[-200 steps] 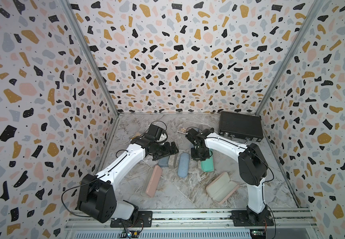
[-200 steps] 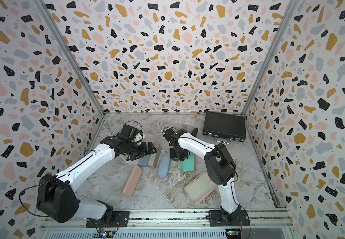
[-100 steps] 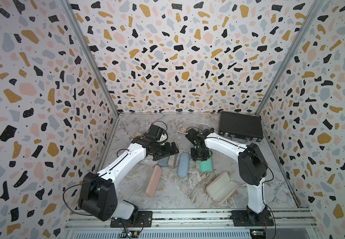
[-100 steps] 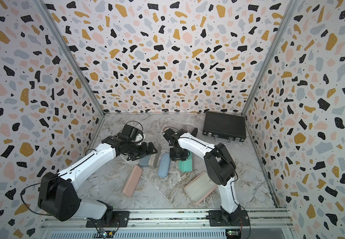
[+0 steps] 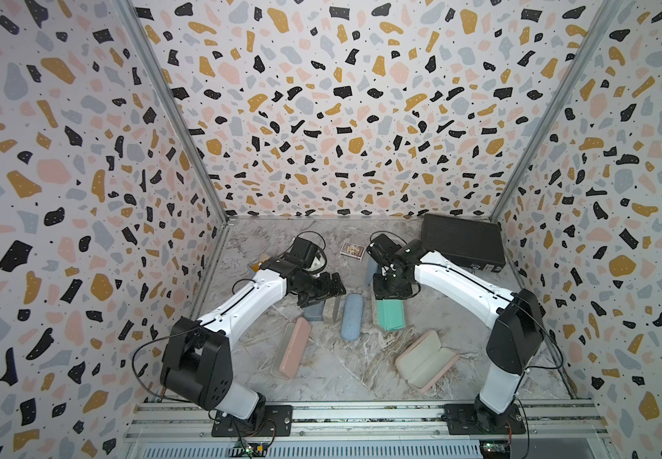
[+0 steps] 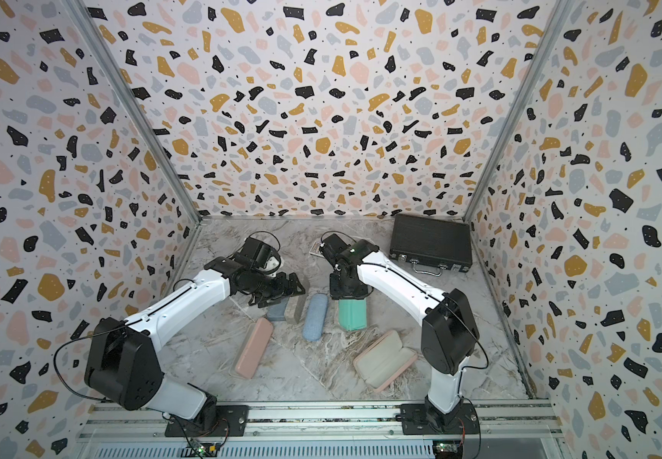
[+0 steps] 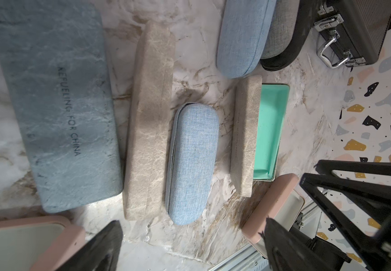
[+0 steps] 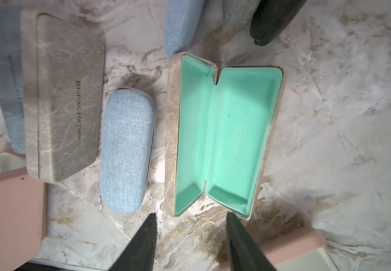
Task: Close the glasses case
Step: Place the glasses case at the center of the board, then close the glasses case at the center of the board.
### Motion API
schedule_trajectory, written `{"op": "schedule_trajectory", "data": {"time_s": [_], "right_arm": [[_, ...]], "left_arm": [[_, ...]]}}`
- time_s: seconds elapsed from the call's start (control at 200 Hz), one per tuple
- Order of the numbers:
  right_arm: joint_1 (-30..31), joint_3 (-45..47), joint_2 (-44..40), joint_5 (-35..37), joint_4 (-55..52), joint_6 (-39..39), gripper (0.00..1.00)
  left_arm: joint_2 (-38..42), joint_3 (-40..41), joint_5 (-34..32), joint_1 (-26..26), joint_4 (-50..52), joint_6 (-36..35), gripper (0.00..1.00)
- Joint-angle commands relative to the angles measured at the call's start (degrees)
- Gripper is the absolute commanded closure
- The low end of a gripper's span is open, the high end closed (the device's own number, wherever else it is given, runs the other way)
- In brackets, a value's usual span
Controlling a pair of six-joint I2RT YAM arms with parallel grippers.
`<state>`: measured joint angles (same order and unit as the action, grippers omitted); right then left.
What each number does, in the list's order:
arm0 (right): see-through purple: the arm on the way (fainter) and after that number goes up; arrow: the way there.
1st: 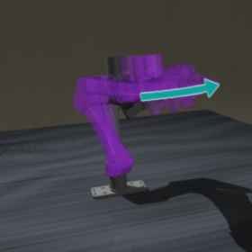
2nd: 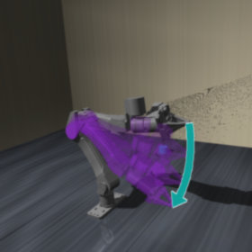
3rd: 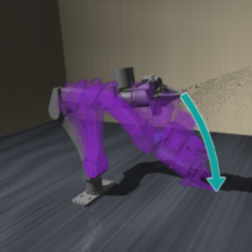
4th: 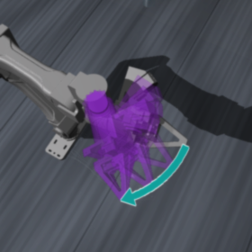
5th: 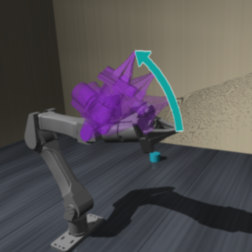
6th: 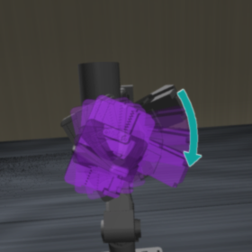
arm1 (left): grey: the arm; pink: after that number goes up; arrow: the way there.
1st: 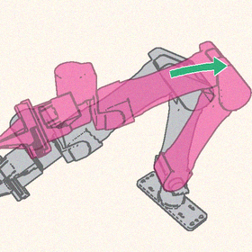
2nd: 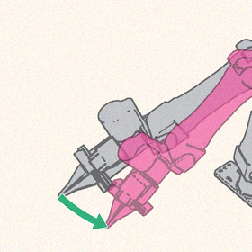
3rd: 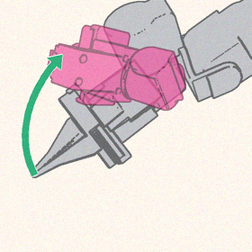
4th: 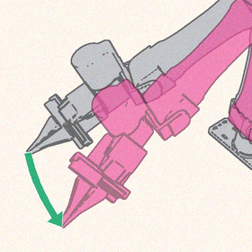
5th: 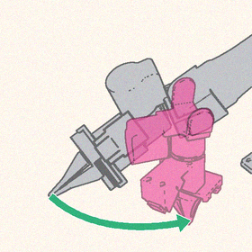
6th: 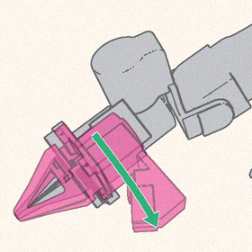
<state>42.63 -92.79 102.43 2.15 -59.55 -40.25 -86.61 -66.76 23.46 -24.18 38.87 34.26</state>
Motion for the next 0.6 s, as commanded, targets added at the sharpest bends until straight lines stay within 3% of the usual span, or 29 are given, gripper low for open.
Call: {"op": "schedule_trajectory", "data": {"time_s": [0.0,0.075,0.12,0.205,0.27,0.596], "right_arm": [[-1.5,1.9,-4.3,2.8,-2.2,1.4,0.64],[-3.1,3.9,-5.8,3.3,-2.2,2.0,0.86],[-4.4,5.2,-6.6,3.3,-2.2,2.4,0.96],[-7.1,7.7,-8.0,2.8,-2.2,3.0,1.0],[-9.1,9.5,-8.8,2.8,-2.2,3.6,1.0],[-16.2,16.0,-10.2,-4.2,3.0,7.3,1.0]], "left_arm": [[-1.5,-2.8,0.7,-1.2,0.2,-0.4,0.14],[-2.7,-3.9,1.1,-2.1,0.5,-0.6,0.29],[-3.6,-4.7,1.2,-2.8,0.8,-0.7,0.5],[-5.7,-6.3,1.5,-4.1,1.5,-0.9,0.83],[-7.4,-7.6,1.3,-5.2,2.1,-1.1,1.0],[-14.9,-12.6,1.0,-8.4,4.3,-1.7,1.0]]}}
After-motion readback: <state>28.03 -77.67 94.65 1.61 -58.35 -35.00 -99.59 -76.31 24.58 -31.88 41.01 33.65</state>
